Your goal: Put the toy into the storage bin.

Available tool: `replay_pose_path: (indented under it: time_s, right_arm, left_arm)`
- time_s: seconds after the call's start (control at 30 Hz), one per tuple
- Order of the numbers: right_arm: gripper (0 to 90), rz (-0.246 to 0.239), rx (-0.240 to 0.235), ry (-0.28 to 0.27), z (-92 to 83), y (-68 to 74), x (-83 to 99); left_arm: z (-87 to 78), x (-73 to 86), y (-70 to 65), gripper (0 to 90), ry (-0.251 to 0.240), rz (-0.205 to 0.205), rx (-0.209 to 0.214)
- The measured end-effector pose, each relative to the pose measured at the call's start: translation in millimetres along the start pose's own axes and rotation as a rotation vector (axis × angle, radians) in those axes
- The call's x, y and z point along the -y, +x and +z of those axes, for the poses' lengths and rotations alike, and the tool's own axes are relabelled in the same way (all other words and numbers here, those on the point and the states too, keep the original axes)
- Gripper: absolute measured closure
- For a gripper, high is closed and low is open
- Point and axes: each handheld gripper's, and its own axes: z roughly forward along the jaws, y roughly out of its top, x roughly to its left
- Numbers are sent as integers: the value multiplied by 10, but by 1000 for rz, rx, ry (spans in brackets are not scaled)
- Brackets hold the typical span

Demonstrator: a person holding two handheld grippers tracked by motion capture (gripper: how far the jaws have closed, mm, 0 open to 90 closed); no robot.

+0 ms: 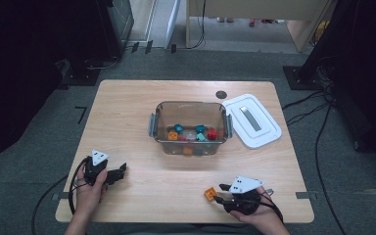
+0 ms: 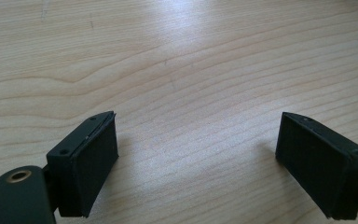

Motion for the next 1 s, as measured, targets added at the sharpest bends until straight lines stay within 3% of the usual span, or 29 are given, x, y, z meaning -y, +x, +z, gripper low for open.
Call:
replay_pose_path:
  time_s: [0.27,0.43,0.6,0.63,0.83,1.0]
  right_arm:
    - [459,-35,-15,21,121,63,-58]
    - [410,-57,15,59,230,118,-61]
    - [517,-50,36,63,287,118,-48]
    - [591,-47,39,59,287,113,-46]
    - [598,-12,40,32,254,58,-48]
    - [599,-12,36,15,214,53,-78]
  left_arm:
    - [0,0,0,128,0,0,0]
    - [0,0,0,127,0,0,0]
    - [0,0,0,128,0,0,0]
    - [0,0,0,127,0,0,0]
    - [0,0,0,128,0,0,0]
    - [0,0,0,128,0,0,0]
